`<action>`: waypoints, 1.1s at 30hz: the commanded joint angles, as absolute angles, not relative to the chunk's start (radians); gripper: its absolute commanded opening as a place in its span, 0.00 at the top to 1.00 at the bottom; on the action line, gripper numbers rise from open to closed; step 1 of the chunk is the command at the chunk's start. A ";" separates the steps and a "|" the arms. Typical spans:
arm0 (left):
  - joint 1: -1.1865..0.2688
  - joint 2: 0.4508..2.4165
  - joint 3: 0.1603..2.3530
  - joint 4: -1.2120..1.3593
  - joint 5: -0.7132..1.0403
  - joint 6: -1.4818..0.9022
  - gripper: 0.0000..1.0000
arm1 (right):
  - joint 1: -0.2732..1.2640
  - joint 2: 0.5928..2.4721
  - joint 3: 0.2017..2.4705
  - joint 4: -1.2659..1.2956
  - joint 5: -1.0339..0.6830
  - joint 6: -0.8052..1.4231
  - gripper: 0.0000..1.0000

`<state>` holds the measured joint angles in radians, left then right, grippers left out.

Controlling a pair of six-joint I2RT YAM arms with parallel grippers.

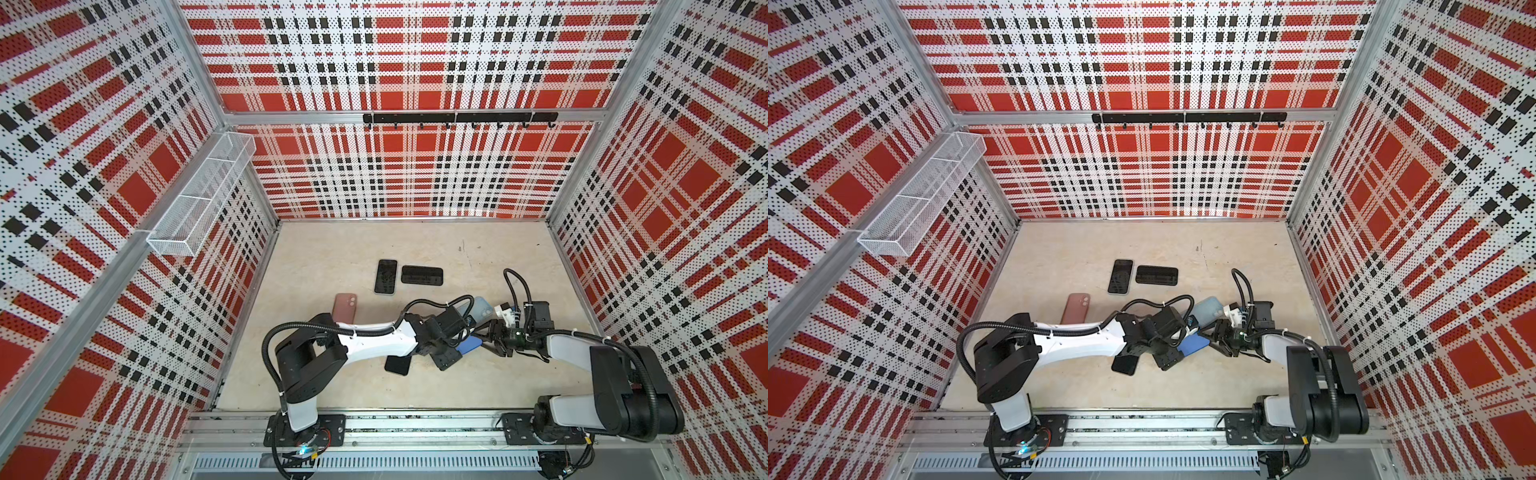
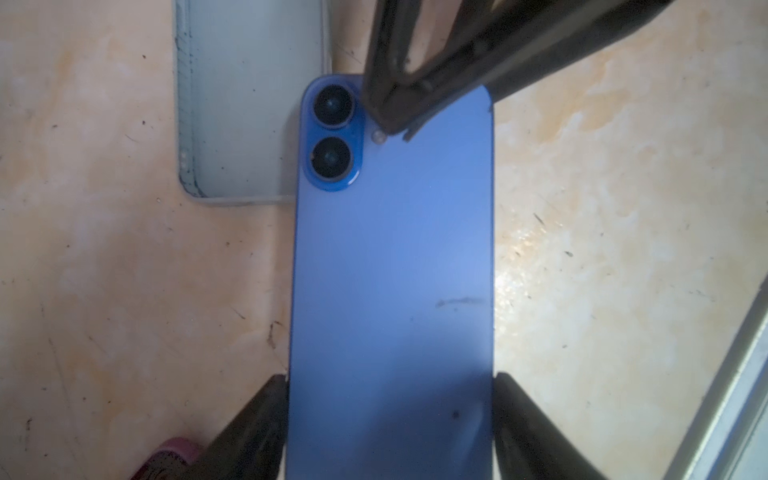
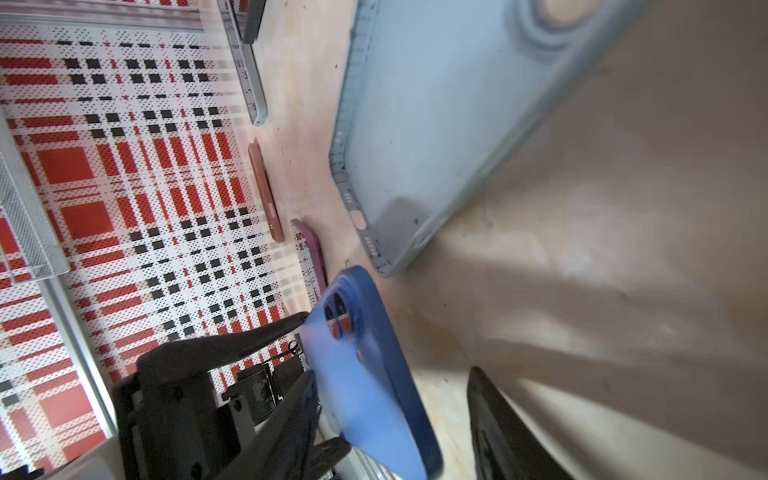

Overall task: Put the phone into the phone case
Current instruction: 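Grip the blue phone's edge with the right gripper while the left releases it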

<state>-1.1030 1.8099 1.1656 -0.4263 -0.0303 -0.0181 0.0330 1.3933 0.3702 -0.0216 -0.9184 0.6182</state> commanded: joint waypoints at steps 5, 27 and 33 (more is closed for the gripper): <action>-1.082 1.775 1.182 -0.378 -0.002 -0.041 0.35 | 0.063 1.408 0.313 0.347 -0.985 0.764 0.56; -1.058 1.770 1.218 -0.394 0.027 -0.044 0.31 | 0.082 1.266 0.304 0.445 -0.924 0.787 1.00; -0.984 1.584 1.157 -0.378 0.016 -0.089 0.00 | 0.083 1.125 0.444 0.259 -0.860 0.624 1.00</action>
